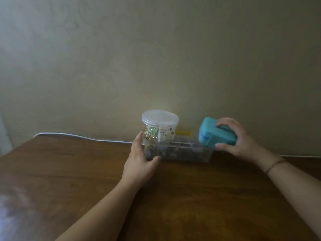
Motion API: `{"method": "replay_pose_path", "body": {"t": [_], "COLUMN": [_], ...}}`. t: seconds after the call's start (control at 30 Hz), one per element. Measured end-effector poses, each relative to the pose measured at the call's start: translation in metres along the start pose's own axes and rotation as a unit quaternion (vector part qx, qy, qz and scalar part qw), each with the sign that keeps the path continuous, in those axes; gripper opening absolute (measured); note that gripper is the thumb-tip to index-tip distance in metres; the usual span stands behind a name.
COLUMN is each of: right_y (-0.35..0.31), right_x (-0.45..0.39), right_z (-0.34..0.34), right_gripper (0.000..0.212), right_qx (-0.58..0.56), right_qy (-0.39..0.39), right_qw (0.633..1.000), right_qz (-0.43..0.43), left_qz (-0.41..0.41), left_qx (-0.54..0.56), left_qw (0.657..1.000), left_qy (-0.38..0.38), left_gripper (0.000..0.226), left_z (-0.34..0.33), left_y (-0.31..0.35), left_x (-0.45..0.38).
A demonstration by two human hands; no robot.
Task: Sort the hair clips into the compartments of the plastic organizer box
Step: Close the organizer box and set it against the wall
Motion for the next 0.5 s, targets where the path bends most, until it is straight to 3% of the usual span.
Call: {"method": "replay_pose_path", "body": {"t": [0.1,0.2,0.3,0.5], "right_y": [0.002,0.017,0.036,0.038], "right_x": [-0.022,-0.008,0.02,0.016], "right_z": [-0.038,-0.045,-0.062,-0.082], "right_gripper": [0.05,0.071,0.091,0.085], "right_qx": [0.007,-0.059,-0.136,-0.151], "right_qy": [-0.079,0.025,0.117,0.157], "right_qw": [0.997,0.994,0.965,0.955], "right_qz": [-0.017,-0.083,-0.189,-0.202], "left_qz": [-0.007,0.01,0.071,0.059], "left_qx": [0.005,0.022,0.078,0.058], "left_qw": [1.0,1.0,0.994,0.996], "left_qy": [-0.001,0.0,0.012,0.021], "left_gripper": [0.095,0.095,0.099,0.089], "left_z": [0.0,-0.003,-0.002,-0.011], "left_y": [-0.001,-0.006,-0.015,-0.002], "left_x": [0.0,-0.003,-0.011,-0.024]}}
Point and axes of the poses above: each hand's wrist, its own x-axis away from the middle knuckle, its own z-axis out of the back of the hand, y = z × x, the point moved 8 cm from there along -x, towards the middle knuckle, and after that the axes turned 13 degrees about -x, right-handed, at the moved point
